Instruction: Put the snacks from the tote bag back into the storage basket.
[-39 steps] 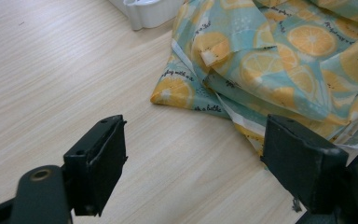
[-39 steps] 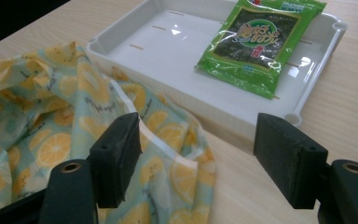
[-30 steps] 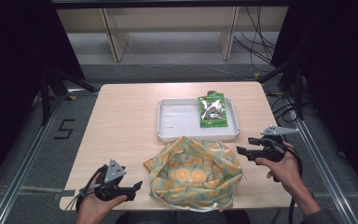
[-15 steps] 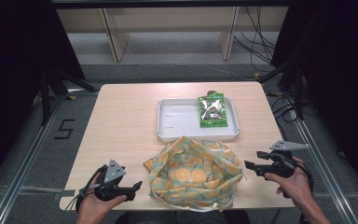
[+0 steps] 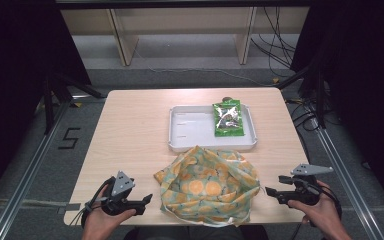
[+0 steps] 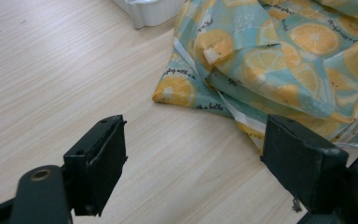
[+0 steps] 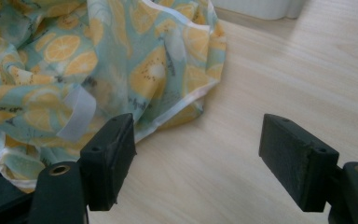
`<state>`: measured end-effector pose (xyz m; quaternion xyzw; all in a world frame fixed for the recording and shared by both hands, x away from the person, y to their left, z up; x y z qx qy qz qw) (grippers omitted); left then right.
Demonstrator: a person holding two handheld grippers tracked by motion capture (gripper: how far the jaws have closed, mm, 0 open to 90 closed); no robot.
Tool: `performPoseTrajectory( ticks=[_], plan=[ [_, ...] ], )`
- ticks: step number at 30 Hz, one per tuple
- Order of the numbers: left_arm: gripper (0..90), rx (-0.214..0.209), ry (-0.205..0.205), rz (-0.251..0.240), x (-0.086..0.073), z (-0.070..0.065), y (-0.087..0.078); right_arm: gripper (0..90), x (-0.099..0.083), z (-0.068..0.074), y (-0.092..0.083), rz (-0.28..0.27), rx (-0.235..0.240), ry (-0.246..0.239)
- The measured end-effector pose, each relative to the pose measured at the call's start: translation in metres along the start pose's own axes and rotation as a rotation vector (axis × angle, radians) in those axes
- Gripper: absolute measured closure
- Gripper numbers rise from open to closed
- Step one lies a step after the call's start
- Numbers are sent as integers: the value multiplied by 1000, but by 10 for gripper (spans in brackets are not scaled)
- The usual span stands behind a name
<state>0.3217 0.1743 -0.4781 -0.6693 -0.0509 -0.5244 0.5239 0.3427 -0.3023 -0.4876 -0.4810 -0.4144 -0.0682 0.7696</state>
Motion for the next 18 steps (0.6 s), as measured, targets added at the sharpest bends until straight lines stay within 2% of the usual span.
performPoseTrajectory(
  ticks=[1,3,4,5,6,7,8,9,10,14,15,16,18],
  plan=[
    [211,-1,20,5,0,1,0,280,0,-2,1,-16,1,-28],
    [211,2,11,8,0,1,-1,280,-4,2,0,-1,1,14],
    [211,3,1,8,0,0,-1,280,-5,0,0,0,0,-26],
    [211,3,2,9,0,0,-1,280,-7,4,0,8,7,17],
    [211,3,2,9,0,0,-1,280,-8,2,0,3,0,-20],
    [211,-2,13,0,0,1,0,280,-8,1,1,6,18,-24],
    [210,5,19,17,0,1,-1,280,-8,1,0,20,11,-15],
    [211,6,18,21,0,1,-1,280,-9,2,-1,18,-1,17],
    [211,1,16,6,0,1,0,280,-9,1,-1,17,-10,-1],
    [210,6,16,17,0,1,-1,280,-8,0,-1,16,-11,-7],
    [210,6,16,17,0,1,-1,280,-8,1,0,11,6,3],
    [210,3,12,15,0,1,0,280,-8,-2,0,13,4,-19],
    [211,3,13,14,0,1,0,279,-8,0,-1,24,-3,11]
  ],
)
Point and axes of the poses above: each handheld gripper's, and its own axes: y roughly forward along the jaws, x roughly out of its top, z roughly to its left, the point moved 4 cm from there along y, roughly forward along the jaws, and after that the axes turned 1 degree about -z, right-handed, at the moved point
